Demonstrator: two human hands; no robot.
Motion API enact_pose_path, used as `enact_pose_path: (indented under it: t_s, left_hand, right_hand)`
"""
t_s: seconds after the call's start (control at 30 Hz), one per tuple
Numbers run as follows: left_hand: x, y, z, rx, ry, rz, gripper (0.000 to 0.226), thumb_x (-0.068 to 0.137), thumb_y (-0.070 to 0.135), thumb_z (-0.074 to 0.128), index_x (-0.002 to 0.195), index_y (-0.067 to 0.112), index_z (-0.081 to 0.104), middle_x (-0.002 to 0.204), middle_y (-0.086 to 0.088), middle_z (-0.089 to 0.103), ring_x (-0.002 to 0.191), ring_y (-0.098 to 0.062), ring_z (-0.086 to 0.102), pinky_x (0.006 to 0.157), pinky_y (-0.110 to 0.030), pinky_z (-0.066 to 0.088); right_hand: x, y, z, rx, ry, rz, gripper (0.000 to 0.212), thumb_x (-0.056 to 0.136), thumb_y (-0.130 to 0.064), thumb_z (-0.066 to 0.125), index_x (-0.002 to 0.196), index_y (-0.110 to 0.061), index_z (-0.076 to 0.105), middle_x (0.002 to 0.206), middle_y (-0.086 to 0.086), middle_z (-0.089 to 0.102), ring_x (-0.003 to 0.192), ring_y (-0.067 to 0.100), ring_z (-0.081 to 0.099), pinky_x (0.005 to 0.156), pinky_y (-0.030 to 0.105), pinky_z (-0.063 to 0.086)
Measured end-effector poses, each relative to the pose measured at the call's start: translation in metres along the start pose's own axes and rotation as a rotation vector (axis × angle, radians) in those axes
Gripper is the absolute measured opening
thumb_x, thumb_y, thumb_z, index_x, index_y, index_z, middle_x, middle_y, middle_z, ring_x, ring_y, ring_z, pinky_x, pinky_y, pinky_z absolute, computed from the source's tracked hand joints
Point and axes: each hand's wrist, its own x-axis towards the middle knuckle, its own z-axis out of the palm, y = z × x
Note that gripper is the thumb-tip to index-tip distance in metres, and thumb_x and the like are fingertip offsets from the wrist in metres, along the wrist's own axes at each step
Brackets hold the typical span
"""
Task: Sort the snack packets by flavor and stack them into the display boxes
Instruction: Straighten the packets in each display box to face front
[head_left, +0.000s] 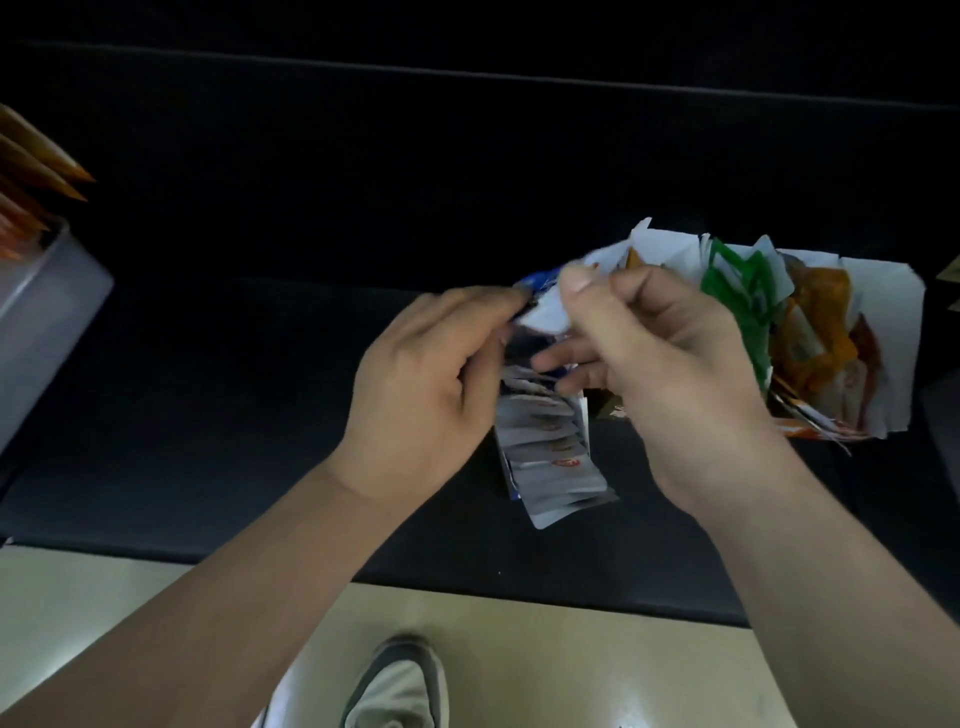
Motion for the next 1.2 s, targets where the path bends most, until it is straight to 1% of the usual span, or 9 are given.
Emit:
enact_pose_path:
  t_s: [0.13, 0.23, 0.33, 0.5, 0.6, 0.73, 0.87, 1.07, 1.2]
  left_hand:
    - [0.010, 0.005, -0.005, -0.058, 0.070, -0.086, 0.020, 0.104, 0.005, 0.056, 0.116, 0.007, 0.072, 0.089, 0.000, 0.070, 0.071, -0.012, 0.061, 0.062, -0.030, 0.052]
    - [0.017, 0.001, 0.002, -0.294, 0.055, -0.285, 0.022, 0.106, 0.012, 0.055, 0.122, 0.010, 0.070, 0.108, 0.005, 0.076, 0.094, -0.008, 0.072, 0.075, -0.026, 0.061]
    - [0.013, -0.015, 0.015, -0.369, -0.026, -0.405, 0.020, 0.106, 0.012, 0.056, 0.118, 0.010, 0.072, 0.113, 0.007, 0.076, 0.105, -0.007, 0.072, 0.085, -0.034, 0.063]
    - [0.004, -0.027, 0.026, -0.341, -0.132, -0.397, 0.018, 0.105, 0.014, 0.058, 0.114, 0.014, 0.074, 0.105, 0.006, 0.077, 0.095, -0.014, 0.074, 0.083, -0.042, 0.063]
    - [0.004, -0.032, 0.028, -0.246, -0.207, -0.309, 0.022, 0.100, 0.012, 0.064, 0.120, 0.015, 0.074, 0.113, 0.007, 0.070, 0.096, -0.004, 0.068, 0.081, -0.023, 0.057]
    - [0.000, -0.019, 0.023, -0.201, -0.252, -0.259, 0.045, 0.091, 0.015, 0.075, 0.136, 0.018, 0.065, 0.125, 0.011, 0.063, 0.117, 0.000, 0.057, 0.087, -0.005, 0.042]
    - [-0.002, -0.019, 0.024, -0.157, -0.235, -0.216, 0.031, 0.094, 0.027, 0.074, 0.125, 0.023, 0.071, 0.106, 0.012, 0.068, 0.103, -0.007, 0.063, 0.085, -0.018, 0.050]
    - [-0.011, -0.044, 0.025, 0.149, -0.209, -0.058, 0.013, 0.096, 0.025, 0.070, 0.103, 0.019, 0.078, 0.103, 0.007, 0.063, 0.094, -0.015, 0.056, 0.075, -0.039, 0.053]
    - [-0.020, -0.037, 0.026, -0.049, -0.221, -0.214, 0.025, 0.098, 0.032, 0.061, 0.111, 0.019, 0.078, 0.114, 0.013, 0.062, 0.110, -0.011, 0.059, 0.090, -0.032, 0.053]
  right_hand:
    - [0.005, 0.006, -0.003, 0.007, 0.081, 0.047, 0.036, 0.103, -0.042, 0.055, 0.099, -0.011, 0.071, 0.093, 0.007, 0.080, 0.083, 0.034, 0.075, 0.073, 0.045, 0.059]
    - [0.014, 0.029, -0.011, -0.229, 0.221, -0.003, 0.006, 0.101, -0.023, 0.064, 0.101, -0.026, 0.070, 0.094, -0.003, 0.076, 0.083, 0.014, 0.073, 0.080, 0.042, 0.062]
    - [0.019, 0.049, -0.022, -0.368, 0.238, 0.009, 0.021, 0.097, -0.017, 0.068, 0.115, -0.029, 0.068, 0.097, -0.011, 0.072, 0.092, -0.002, 0.067, 0.090, 0.026, 0.058]
    - [0.021, 0.067, -0.023, -0.522, 0.151, 0.022, 0.023, 0.095, -0.024, 0.071, 0.117, -0.031, 0.070, 0.097, -0.014, 0.072, 0.088, 0.000, 0.067, 0.079, 0.022, 0.054]
    - [0.027, 0.071, -0.018, -0.661, 0.132, -0.035, 0.022, 0.095, -0.026, 0.070, 0.115, -0.035, 0.072, 0.085, -0.016, 0.071, 0.079, 0.001, 0.065, 0.066, 0.013, 0.047]
    - [0.034, 0.072, -0.019, -0.832, 0.149, -0.100, 0.030, 0.092, -0.018, 0.071, 0.119, -0.031, 0.072, 0.093, -0.004, 0.075, 0.088, 0.021, 0.070, 0.074, 0.034, 0.058]
    - [0.035, 0.074, -0.017, -0.951, 0.108, -0.152, 0.041, 0.088, -0.013, 0.073, 0.124, -0.032, 0.066, 0.096, -0.003, 0.072, 0.091, 0.025, 0.069, 0.075, 0.044, 0.059]
    - [0.036, 0.072, -0.026, -0.611, -0.001, -0.001, 0.056, 0.086, 0.000, 0.062, 0.122, -0.042, 0.068, 0.092, -0.012, 0.072, 0.082, 0.008, 0.069, 0.080, 0.038, 0.061]
    - [0.046, 0.068, -0.014, -0.554, 0.131, -0.092, 0.013, 0.093, -0.026, 0.071, 0.095, -0.038, 0.075, 0.081, -0.010, 0.073, 0.077, 0.013, 0.072, 0.077, 0.045, 0.062]
